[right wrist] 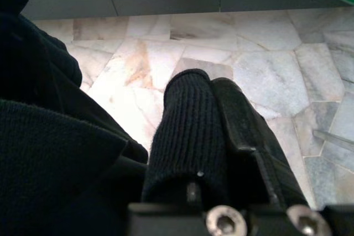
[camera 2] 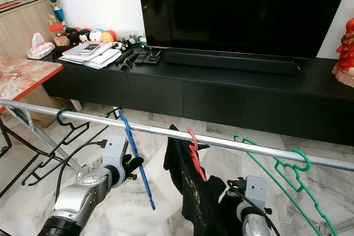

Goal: Hang hanger

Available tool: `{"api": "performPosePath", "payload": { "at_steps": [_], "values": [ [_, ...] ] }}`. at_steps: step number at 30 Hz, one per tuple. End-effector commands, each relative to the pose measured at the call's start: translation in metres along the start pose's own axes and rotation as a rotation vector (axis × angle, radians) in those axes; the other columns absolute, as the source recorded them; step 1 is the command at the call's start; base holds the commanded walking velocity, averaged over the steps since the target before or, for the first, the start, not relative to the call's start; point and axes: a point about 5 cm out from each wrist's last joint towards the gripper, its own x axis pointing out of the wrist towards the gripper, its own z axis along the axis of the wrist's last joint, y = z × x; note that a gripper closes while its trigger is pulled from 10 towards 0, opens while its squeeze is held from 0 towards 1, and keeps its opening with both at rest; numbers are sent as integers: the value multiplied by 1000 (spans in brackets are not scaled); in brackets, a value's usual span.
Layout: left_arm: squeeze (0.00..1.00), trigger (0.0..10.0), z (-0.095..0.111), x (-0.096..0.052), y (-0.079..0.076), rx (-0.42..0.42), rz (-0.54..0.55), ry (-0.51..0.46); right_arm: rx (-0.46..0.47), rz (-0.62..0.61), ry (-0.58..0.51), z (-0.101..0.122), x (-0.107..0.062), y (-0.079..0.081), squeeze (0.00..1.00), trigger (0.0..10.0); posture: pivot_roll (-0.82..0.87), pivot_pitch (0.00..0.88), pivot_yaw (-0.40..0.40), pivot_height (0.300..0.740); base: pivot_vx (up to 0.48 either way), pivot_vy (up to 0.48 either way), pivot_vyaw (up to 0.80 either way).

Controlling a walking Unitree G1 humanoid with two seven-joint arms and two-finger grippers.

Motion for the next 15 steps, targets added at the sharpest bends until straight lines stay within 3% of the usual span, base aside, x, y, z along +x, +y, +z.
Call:
{"api": "performPosePath", "payload": {
  "at_steps": [1,15],
  "values": [
    [0,10000,2,1,5,-1,45,-1,-4,15,-28,5,2,4,0,10000,14,7,26,740,0,0,0],
    [0,10000,11,0,3,-33,46,-31,-14,37,-23,3,1,9,0,10000,17,0,29,740,0,0,0]
  ]
}}
